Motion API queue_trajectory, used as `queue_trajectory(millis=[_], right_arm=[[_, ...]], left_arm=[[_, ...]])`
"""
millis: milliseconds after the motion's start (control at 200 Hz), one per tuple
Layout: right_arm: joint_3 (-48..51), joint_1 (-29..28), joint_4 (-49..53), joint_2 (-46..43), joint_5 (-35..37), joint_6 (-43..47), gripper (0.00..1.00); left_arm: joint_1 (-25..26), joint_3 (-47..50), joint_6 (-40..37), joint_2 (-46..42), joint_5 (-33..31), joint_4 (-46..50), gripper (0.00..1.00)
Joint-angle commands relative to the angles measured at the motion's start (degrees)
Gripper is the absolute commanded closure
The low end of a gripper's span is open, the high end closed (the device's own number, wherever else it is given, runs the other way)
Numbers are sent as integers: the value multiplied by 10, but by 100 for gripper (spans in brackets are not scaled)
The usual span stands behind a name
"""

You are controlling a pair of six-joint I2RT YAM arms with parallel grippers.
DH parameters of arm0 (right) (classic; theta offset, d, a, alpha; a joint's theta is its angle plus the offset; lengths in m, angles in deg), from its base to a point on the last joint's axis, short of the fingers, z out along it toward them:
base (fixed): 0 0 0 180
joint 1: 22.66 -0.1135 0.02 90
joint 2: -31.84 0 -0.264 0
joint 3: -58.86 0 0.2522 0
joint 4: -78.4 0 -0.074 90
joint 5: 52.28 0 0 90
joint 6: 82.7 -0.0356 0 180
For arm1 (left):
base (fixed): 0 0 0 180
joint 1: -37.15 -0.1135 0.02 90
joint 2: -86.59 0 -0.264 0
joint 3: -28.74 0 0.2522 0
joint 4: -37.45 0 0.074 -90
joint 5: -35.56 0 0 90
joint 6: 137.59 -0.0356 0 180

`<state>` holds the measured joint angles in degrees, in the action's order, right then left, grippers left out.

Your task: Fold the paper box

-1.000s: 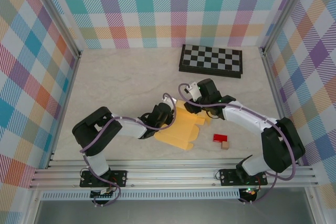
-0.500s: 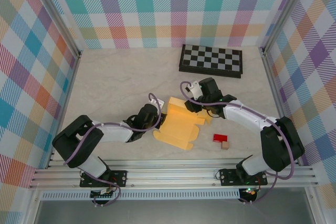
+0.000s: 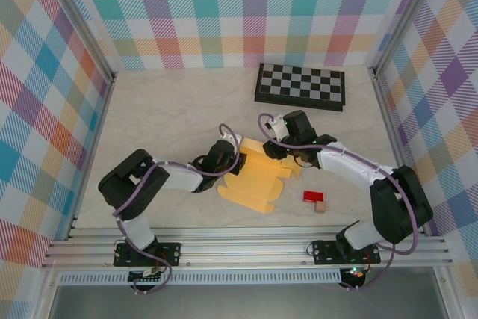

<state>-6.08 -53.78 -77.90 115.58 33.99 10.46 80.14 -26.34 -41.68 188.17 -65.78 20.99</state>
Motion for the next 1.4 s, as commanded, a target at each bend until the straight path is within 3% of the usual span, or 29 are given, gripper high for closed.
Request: queue_trajectory(millis=[0,220,350,505,735,1060,1165,1400], right_arm=[[3,3,11,14,-8,-15,62],[9,3,0,13,-15,-30,63],[17,2,-3,10,-7,-33,64],[23,3,-3,9,2,-34,64],[21,2,-5,17,3,-35,64],[14,2,-3,23,-4,-39,64],[15,2,1,20,-3,-38,64],[16,2,6,19,-1,-35,65]], left_arm=[[-2,-24,11,25,-35,-7,68],[0,-49,27,64,-97,15,100],[3,-61,33,80,-148,42,100],[2,-45,24,74,-115,18,100],[3,-13,-10,5,-82,5,60],[2,-11,-35,-7,-126,-53,57],[2,-30,-41,14,-138,-53,64],[3,-44,-40,37,-152,-64,92]])
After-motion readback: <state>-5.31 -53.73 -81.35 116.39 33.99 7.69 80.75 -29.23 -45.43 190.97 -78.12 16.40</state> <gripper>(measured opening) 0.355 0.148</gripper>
